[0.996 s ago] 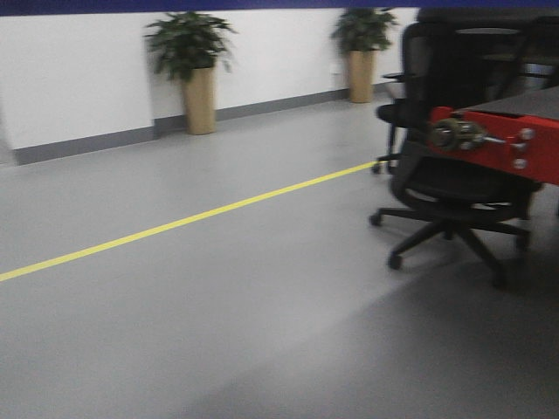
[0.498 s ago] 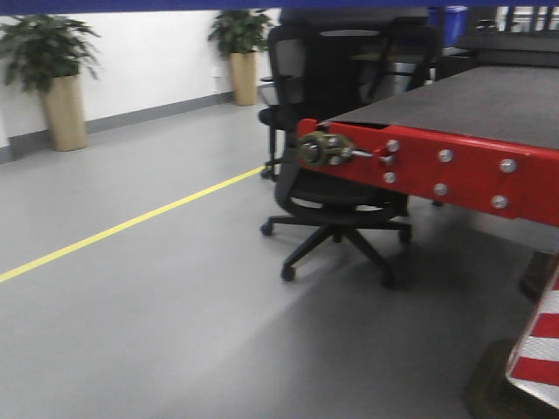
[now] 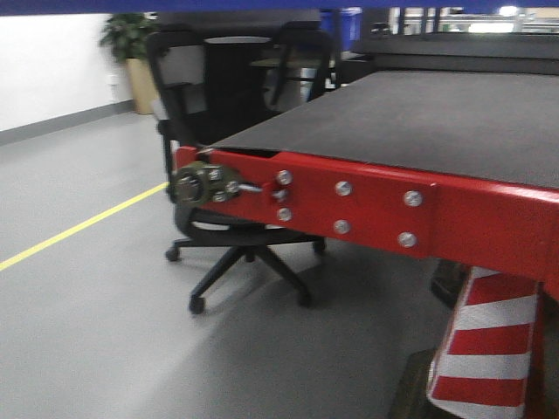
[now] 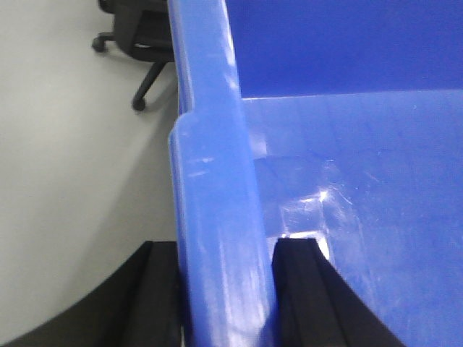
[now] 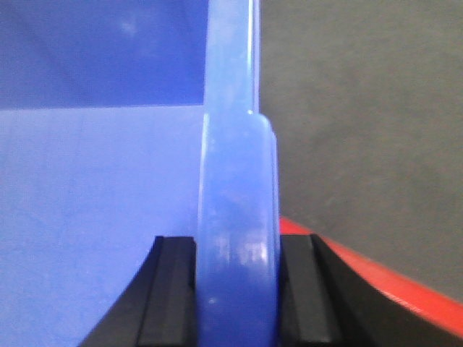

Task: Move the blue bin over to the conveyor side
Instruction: 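Hold the bin while the base drives to the red-framed conveyor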

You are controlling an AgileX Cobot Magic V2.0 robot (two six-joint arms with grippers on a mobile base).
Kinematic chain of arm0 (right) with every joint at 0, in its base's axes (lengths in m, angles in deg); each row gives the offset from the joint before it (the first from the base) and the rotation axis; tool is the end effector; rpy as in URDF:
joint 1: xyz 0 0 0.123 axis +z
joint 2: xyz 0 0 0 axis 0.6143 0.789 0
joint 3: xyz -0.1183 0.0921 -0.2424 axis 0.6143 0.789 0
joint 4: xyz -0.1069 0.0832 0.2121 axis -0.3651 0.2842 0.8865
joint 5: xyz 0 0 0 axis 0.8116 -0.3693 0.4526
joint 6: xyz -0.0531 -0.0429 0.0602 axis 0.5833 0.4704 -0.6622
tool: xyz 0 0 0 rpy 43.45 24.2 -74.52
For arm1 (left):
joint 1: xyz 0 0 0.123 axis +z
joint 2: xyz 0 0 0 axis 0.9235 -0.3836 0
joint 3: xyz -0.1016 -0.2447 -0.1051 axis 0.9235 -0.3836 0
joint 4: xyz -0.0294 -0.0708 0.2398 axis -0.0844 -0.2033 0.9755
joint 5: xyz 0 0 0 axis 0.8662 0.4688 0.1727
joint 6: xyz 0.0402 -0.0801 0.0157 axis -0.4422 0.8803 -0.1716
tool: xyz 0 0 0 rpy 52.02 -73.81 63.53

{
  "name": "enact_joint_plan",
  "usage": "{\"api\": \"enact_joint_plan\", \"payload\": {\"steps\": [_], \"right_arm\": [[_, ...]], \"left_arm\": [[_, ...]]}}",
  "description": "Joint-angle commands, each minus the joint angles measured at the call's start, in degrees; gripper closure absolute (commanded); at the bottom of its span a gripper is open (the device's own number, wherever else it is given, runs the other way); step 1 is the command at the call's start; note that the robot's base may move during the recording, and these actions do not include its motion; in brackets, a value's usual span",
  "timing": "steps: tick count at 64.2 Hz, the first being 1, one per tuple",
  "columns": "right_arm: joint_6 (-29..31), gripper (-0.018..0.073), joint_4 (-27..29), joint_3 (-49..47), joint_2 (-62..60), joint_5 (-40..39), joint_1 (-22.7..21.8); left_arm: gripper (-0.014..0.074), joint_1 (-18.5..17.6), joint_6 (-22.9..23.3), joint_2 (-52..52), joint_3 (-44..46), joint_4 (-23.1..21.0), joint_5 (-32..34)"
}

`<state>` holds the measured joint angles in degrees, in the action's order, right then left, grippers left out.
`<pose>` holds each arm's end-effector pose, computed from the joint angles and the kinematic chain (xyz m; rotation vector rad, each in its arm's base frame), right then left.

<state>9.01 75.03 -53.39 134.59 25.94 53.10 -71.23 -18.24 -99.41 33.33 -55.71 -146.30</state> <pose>0.1877 0.0462 0.5105 -0.0767 2.2340 0.1823 0.1987 -0.0194 0.5134 -0.0028 2.2309 -0.1674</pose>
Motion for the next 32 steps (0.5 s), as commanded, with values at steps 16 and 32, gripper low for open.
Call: {"api": "enact_joint_plan", "payload": {"steps": [16, 32], "right_arm": [[0.4, 0.0648, -3.8, -0.7, -1.2, -5.7, -0.2], [0.4, 0.0648, -3.8, -0.7, -1.2, -5.7, -0.2]], "left_arm": [[0.0615, -0.1, -1.0, 1.4, 0.8, 1.7, 4.3], [0.0615, -0.1, -1.0, 1.4, 0.8, 1.9, 4.3]]}}
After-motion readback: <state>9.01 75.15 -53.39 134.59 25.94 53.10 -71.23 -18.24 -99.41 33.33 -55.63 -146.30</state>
